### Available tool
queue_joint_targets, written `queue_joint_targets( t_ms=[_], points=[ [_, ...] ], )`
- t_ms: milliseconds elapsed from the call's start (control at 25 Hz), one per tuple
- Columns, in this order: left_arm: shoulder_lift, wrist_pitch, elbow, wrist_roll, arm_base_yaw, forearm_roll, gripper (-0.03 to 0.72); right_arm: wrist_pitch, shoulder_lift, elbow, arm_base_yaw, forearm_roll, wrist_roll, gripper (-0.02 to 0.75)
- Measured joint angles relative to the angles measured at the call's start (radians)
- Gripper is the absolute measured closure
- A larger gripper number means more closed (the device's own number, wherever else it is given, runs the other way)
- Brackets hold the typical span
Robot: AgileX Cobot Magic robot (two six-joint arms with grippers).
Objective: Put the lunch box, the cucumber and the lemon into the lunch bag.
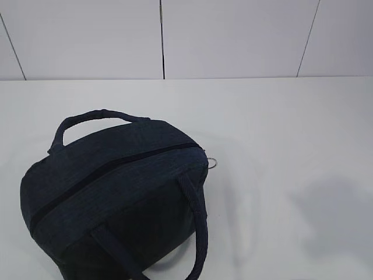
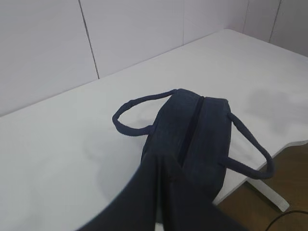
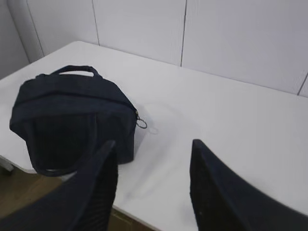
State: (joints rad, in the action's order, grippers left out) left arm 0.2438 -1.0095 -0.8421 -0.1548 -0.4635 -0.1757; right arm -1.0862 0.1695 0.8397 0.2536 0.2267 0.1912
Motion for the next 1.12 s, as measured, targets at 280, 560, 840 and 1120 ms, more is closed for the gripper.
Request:
queue_joint_targets(
  t_ms=[280, 560, 840, 1120],
  points=[
    [-0.134, -0.114, 0.073, 0.036, 0.0, 0.039, 0.708, -0.1, -0.129, -0.097, 0.0, -0.097, -0.048, 0.37],
    [-0.232, -0.18, 0.159, 0.083, 0.0, 0.084, 0.708, -0.141, -0.188, -0.183, 0.0, -0.152, -0.075, 0.37],
    [-0.232, -0.211, 0.234, 0.087, 0.0, 0.09, 0.708, -0.158, -0.19, -0.227, 0.0, -0.178, -0.079, 0.37],
    [-0.232, -0.173, 0.302, 0.088, 0.0, 0.114, 0.708, -0.158, -0.19, -0.307, 0.0, -0.187, -0.079, 0.414]
  ],
)
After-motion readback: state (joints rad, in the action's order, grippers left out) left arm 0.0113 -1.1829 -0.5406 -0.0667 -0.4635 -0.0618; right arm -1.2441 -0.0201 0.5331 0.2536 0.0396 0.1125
